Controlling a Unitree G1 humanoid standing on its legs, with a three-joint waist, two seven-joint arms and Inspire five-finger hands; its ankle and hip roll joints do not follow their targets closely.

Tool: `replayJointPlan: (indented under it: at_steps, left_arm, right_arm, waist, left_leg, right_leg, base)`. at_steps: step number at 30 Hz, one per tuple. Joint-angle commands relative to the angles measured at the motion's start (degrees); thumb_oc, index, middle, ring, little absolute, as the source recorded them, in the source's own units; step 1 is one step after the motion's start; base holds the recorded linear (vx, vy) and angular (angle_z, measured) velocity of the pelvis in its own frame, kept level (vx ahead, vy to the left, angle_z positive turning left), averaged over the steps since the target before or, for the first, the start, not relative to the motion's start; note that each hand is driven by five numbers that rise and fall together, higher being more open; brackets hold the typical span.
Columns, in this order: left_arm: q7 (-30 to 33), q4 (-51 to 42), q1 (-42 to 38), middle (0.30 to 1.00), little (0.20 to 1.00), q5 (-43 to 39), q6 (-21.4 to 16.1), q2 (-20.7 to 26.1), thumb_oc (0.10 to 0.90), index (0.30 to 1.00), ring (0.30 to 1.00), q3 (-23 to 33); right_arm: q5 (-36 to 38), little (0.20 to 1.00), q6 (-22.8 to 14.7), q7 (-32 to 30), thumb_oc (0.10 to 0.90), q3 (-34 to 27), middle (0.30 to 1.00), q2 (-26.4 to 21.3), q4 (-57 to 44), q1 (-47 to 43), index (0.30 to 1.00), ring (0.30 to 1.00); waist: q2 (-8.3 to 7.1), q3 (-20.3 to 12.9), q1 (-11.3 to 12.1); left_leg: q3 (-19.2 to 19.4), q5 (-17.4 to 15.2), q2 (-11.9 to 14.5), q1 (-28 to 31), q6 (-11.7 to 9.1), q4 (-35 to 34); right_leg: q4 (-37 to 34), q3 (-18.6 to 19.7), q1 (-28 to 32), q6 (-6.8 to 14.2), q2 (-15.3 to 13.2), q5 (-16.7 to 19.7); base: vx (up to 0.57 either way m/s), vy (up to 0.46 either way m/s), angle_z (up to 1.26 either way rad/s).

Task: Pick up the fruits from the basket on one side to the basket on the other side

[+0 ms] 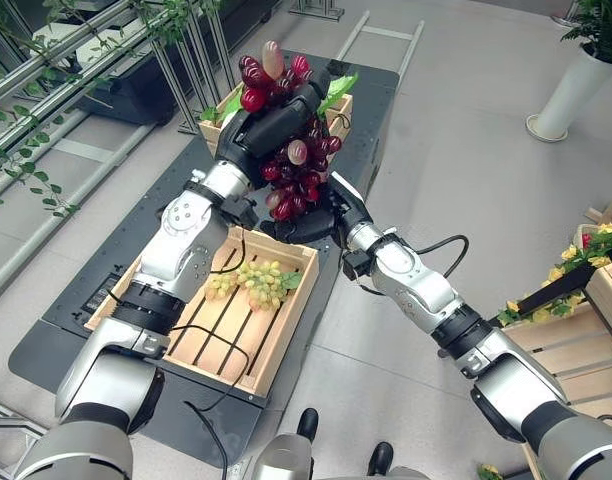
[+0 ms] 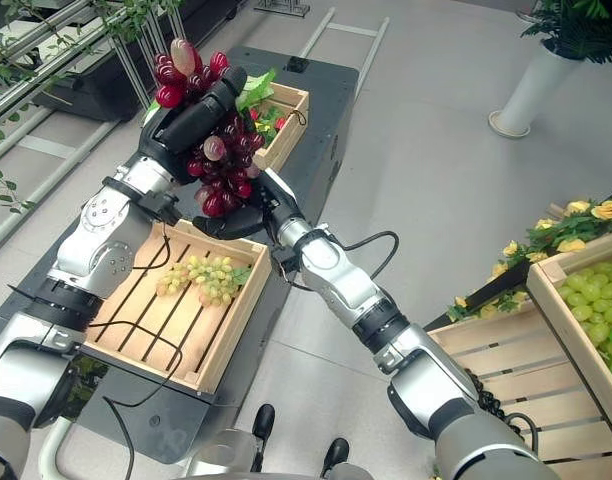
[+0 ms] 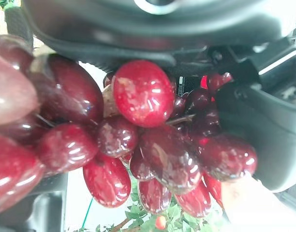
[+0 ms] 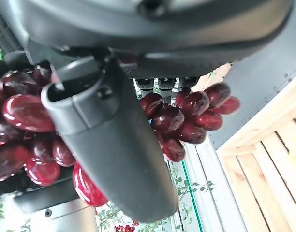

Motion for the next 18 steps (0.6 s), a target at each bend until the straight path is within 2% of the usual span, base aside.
replayJointPlan:
  at_steps: [1,8,10,11,12,13,15,18]
  left_arm:
    - [-0.28,1.22,-9.44,0.3,0.3,-2.99,-4.84,-4.91,0.4,0.3,0.3,-2.84]
    - [2.22,-0.7,-10.29,0.3,0.3,-2.35,-4.78,-6.37,0.4,0.3,0.3,-3.09]
    - [3.12,-1.34,-10.34,0.3,0.3,-1.01,-4.29,-6.79,0.4,0.3,0.3,-3.21]
    - [3.42,-1.33,-10.44,0.3,0.3,-0.72,-4.17,-6.74,0.4,0.3,0.3,-3.35]
    - [3.55,-0.99,-10.45,0.3,0.3,-0.48,-4.27,-6.72,0.4,0.3,0.3,-3.39]
    - [3.63,-0.26,-10.31,0.3,0.3,-0.45,-4.4,-6.64,0.4,0.3,0.3,-3.28]
    - [3.65,1.12,-10.05,0.3,0.3,-0.48,-4.87,-6.47,0.4,0.3,0.3,-2.99]
    - [3.78,1.93,-9.75,0.3,0.3,-0.68,-5.13,-6.07,0.4,0.3,0.3,-2.6]
  right_arm:
    - [4.59,0.9,-4.51,-0.77,0.8,-1.73,0.9,7.27,3.34,-6.12,0.9,0.9]
    - [8.33,0.9,-6.65,-0.69,0.8,-2.06,0.9,8.4,4.4,-5.52,0.9,0.9]
    - [9.76,0.827,-9.03,-1.75,0.751,-2.9,0.827,8.9,4.29,-5.7,0.827,0.827]
    - [10.19,0.665,-10.36,-2.11,0.643,-3.14,0.665,9.05,4.27,-5.82,0.665,0.665]
    - [10.62,0.453,-11.41,-2.28,0.502,-3.49,0.453,9.21,4.16,-5.91,0.453,0.453]
    - [11.02,0.3,-13.17,-3.09,0.4,-4.36,0.3,9.8,3.63,-5.91,0.3,0.3]
    - [12.15,0.3,-15.17,-3.89,0.4,-5.26,0.3,10.17,3.06,-5.52,0.3,0.3]
    - [12.58,0.3,-16.03,-4.58,0.4,-6.25,0.3,10.3,2.17,-4.89,0.3,0.3]
  waist:
    - [1.1,-14.36,-0.06]
    - [1.06,-14.66,-0.2]
    - [1.1,-14.6,-0.26]
    - [1.12,-14.56,-0.27]
    - [1.19,-14.57,-0.32]
    - [1.29,-14.61,-0.42]
    - [1.52,-14.77,-0.62]
    - [1.71,-14.78,-0.82]
  left_leg:
    - [-3.62,-3.8,-3.77,2.5,-0.94,-4.33]
    - [-3.31,-3.82,-3.56,2.53,-1.04,-4.33]
    - [-3.33,-3.84,-3.56,2.52,-1.06,-4.33]
    - [-3.25,-3.83,-3.53,2.53,-1.07,-4.33]
    - [-3.21,-3.85,-3.52,2.54,-1.05,-4.33]
    - [-3.16,-3.92,-3.54,2.61,-1.0,-4.33]
    - [-2.86,-4.01,-3.48,2.68,-1.01,-4.33]
    - [-2.66,-4.05,-3.45,2.69,-0.96,-4.33]
  right_leg:
    - [0.09,-0.6,-0.09,-3.05,1.86,-1.44]
    - [0.09,-0.65,-0.07,-3.1,1.8,-1.51]
    - [0.09,-0.58,-0.09,-3.15,1.85,-1.53]
    - [0.09,-0.58,-0.07,-3.15,1.84,-1.54]
    - [0.09,-0.53,-0.08,-3.17,1.83,-1.56]
    - [0.09,-0.35,-0.1,-3.18,1.86,-1.56]
    - [0.09,-0.2,-0.14,-3.13,1.83,-1.6]
    - [0.09,-0.03,-0.2,-3.13,1.85,-1.62]
  base:
    - [0.0,0.0,0.0]
    - [0.0,0.0,0.0]
    - [0.0,0.0,0.0]
    - [0.0,0.0,0.0]
    - [0.0,0.0,0.0]
    - [0.0,0.0,0.0]
    - [0.0,0.0,0.0]
    - [0.0,0.0,0.0]
